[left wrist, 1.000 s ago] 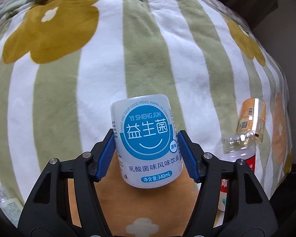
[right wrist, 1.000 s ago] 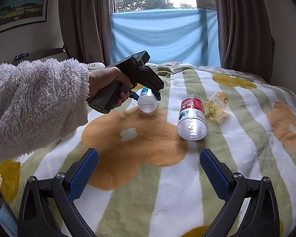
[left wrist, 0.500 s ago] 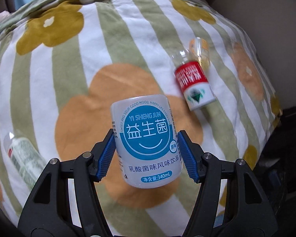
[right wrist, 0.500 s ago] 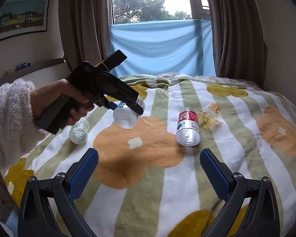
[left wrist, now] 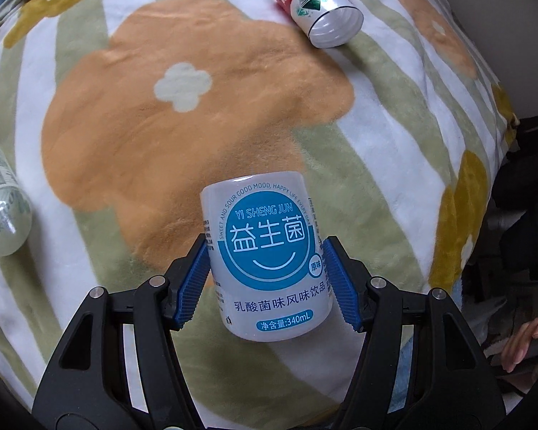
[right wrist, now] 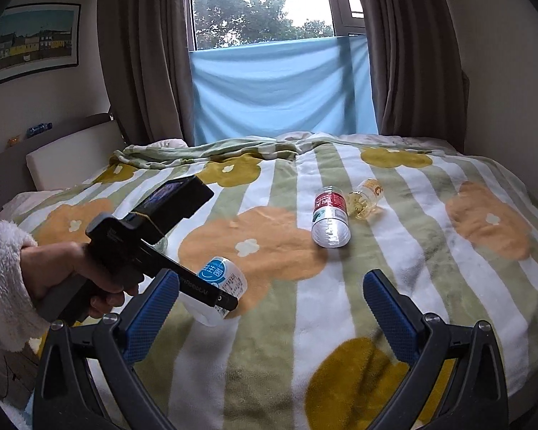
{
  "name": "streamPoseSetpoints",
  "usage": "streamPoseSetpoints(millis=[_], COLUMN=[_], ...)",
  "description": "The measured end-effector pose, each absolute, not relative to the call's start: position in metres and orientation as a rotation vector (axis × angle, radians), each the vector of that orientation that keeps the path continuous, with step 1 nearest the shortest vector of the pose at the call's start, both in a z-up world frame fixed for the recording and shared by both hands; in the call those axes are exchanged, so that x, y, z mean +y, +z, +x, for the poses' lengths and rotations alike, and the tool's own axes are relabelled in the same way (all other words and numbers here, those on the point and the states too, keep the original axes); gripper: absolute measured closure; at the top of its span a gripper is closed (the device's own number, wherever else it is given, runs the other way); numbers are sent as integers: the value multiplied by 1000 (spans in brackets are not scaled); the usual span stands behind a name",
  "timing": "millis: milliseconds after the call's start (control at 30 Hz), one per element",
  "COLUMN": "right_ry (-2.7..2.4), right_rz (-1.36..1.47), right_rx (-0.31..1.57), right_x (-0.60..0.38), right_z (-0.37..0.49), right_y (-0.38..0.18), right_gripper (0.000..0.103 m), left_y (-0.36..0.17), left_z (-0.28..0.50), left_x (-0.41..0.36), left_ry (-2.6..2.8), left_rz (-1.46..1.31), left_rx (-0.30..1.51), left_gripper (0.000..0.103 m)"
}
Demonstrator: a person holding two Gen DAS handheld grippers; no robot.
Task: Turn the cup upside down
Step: 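Lift the white cup with the left gripper and set it down, then open the left gripper while the right gripper closes on the white cup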
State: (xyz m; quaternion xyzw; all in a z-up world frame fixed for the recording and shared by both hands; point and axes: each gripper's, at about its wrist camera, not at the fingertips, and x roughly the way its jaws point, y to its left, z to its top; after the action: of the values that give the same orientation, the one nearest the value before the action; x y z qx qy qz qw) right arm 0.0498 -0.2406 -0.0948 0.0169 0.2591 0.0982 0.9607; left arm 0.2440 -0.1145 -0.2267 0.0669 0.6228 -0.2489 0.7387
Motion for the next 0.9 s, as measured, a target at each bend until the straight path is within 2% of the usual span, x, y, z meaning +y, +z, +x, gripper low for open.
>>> streamPoseSetpoints(millis=[100, 167, 233, 300, 433, 600, 900], right_ry=[192, 190, 193, 208, 251, 330, 413], right_rz=[43, 51, 59, 65, 82, 144, 329], right_rx=[525, 528, 533, 539, 581, 723, 1018], right_x=[-243, -245, -247, -249, -252, -246, -212], right_z=[46, 44, 44, 46, 58, 92, 154], right_y=[-94, -93, -92, -89, -81, -81, -123], right_gripper=[0, 0, 0, 0, 0, 0, 0], left_y=[-229, -227, -220, -211, -191, -177, -168], left_z=[242, 238, 234, 228, 210, 185, 155], left_x=[-117, -118, -112, -105, -76, -42, 7], left_ry=[-529, -519, -505, -493, -443, -384, -326], left_rz=[173, 197, 193, 170, 140, 72, -23], left_rx=[1340, 1315, 1269, 1232, 1161, 1107, 1054], left_gripper=[39, 31, 10, 5, 5, 5, 5])
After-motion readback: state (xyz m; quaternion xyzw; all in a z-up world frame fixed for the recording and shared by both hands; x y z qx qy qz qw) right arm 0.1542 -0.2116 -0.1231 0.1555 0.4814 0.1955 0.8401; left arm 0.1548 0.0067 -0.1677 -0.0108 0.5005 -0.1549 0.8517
